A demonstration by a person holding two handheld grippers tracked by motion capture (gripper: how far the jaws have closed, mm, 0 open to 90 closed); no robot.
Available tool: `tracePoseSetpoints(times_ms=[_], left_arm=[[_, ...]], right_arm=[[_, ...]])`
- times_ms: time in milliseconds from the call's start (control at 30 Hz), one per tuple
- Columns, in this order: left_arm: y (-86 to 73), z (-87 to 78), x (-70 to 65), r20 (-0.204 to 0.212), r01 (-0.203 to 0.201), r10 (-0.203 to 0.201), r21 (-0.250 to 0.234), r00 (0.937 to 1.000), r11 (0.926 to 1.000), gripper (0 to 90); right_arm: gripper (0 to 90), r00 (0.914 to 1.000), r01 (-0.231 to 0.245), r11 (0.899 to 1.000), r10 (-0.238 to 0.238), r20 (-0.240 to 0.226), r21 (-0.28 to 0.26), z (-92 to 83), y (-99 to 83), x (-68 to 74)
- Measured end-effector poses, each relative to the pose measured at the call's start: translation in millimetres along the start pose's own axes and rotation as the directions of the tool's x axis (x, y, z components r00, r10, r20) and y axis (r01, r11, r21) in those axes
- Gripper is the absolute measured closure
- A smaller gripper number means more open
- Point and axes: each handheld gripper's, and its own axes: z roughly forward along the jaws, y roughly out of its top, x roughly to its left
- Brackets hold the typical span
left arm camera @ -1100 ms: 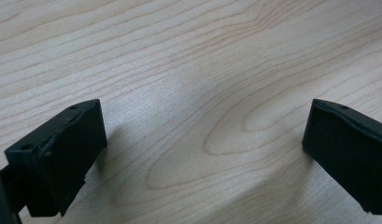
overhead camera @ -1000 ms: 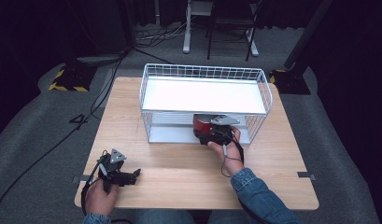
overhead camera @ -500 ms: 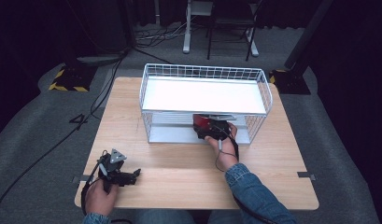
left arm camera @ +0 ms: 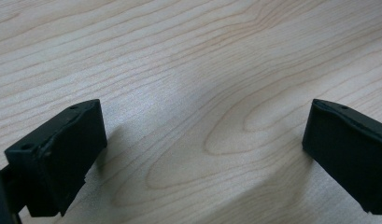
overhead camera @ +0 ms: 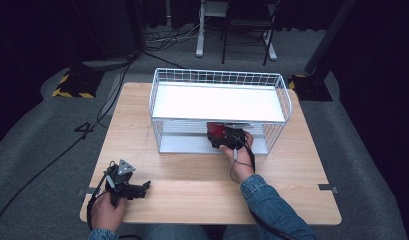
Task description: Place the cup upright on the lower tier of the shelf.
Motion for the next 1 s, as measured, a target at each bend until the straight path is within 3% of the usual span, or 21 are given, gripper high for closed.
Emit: tracePoseSetpoints(times_ms=[333, 600, 1000], left_arm=[[0.0, 0.0, 0.0, 0.0, 0.0, 0.0, 0.0, 1.0, 1.0, 0.0], [0.0, 0.1, 0.1, 0.0, -0.001, 0.001, -0.001, 1.0, 1.0, 0.0], [-0.1, 0.1, 0.0, 0.0, -0.001, 0.001, -0.001, 1.0, 1.0, 0.0]], right_arm=[[15.4, 0.9998, -0.008, 1.0, 0.008, -0.017, -0.008, 1.2, -0.8, -1.9], [15.5, 0.9999, 0.014, 1.0, -0.014, 0.007, -0.022, 2.0, -1.9, 0.7], [15.7, 0.9985, 0.048, 0.999, -0.047, -0.029, 0.025, -20.1, -6.4, -1.1]])
